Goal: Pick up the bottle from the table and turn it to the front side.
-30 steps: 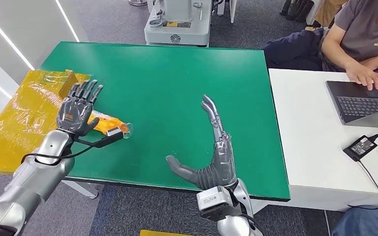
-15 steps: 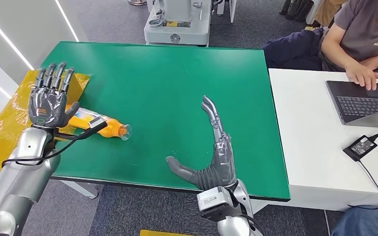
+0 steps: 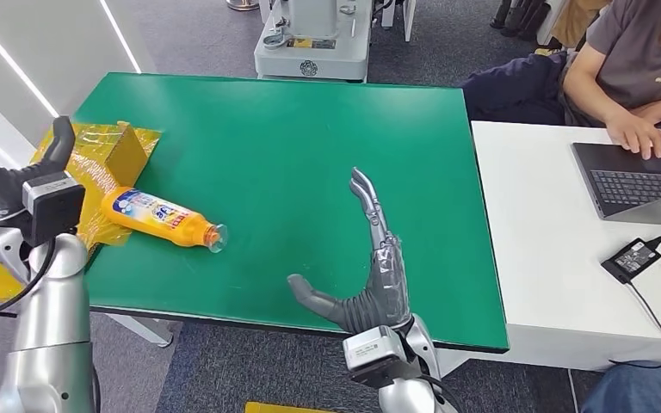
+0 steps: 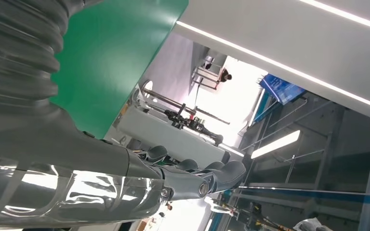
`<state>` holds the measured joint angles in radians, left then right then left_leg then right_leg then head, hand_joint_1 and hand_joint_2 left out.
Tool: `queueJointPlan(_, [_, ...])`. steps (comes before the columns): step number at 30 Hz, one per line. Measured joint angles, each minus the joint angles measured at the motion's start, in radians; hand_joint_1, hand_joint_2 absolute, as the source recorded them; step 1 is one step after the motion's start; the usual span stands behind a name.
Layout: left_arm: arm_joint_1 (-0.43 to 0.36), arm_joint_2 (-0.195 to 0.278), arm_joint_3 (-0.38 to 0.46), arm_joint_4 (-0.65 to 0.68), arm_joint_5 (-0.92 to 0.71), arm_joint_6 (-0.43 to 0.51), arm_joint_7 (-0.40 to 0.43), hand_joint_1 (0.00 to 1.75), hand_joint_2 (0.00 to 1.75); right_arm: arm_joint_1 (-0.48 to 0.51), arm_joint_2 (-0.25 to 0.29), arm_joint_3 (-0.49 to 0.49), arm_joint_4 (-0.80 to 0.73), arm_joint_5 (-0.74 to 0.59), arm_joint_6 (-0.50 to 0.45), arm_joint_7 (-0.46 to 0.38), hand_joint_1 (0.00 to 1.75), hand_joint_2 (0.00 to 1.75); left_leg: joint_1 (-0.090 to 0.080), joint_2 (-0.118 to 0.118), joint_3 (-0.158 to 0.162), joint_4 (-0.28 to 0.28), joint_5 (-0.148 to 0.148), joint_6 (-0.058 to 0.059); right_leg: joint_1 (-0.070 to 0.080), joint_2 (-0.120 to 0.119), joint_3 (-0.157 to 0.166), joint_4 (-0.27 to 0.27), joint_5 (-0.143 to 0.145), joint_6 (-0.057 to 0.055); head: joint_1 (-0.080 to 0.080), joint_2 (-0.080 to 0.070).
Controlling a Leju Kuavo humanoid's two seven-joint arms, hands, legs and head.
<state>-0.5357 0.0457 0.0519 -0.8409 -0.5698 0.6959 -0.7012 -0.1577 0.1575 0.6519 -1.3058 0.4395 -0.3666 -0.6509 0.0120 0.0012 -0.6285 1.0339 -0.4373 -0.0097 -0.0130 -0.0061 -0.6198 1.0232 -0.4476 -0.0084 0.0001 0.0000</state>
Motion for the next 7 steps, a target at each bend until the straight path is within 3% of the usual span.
queueJointPlan(7, [0.03,-0.072,-0.21,-0.081,0.332,-0.176,-0.002,0.0,1.75,0.006,0.0,0.001,-0.015,-0.019,-0.045,-0.01,0.0,1.75,0.0,0.0,0.0,0.0,0.0,0.0,0.0,0.0,0.0,-0.001,0.0,0.0,0.0,0.0])
